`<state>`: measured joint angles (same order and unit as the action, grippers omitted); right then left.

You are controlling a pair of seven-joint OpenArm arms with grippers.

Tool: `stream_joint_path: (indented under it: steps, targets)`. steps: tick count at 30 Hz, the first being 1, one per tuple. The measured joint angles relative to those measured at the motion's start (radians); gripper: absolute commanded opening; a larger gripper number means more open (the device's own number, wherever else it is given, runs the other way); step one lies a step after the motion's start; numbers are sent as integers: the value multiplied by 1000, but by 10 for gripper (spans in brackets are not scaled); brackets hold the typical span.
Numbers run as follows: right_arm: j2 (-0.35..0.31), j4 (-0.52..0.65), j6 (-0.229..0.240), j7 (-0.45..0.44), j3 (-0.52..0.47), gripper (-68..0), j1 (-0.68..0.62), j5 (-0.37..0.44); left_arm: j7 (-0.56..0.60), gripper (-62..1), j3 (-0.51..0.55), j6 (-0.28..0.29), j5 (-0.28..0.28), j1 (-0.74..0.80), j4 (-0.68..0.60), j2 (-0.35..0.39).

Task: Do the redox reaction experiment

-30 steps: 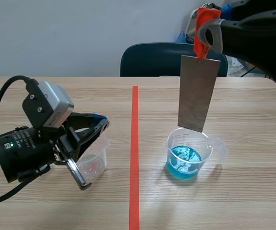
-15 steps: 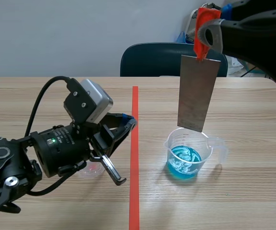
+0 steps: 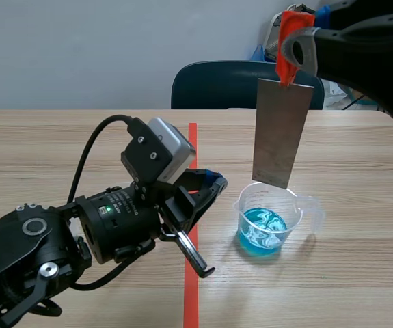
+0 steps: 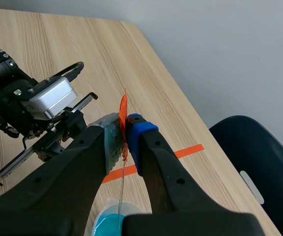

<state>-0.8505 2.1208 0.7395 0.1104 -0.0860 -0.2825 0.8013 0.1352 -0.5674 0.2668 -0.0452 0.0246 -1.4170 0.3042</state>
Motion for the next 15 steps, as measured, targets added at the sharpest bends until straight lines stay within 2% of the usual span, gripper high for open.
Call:
stream_joint_path:
  steps: [15]
  targets:
    - [0, 0, 0, 0, 0, -667, 0, 0, -42, -594, -40, -8, 0, 0, 0, -33]
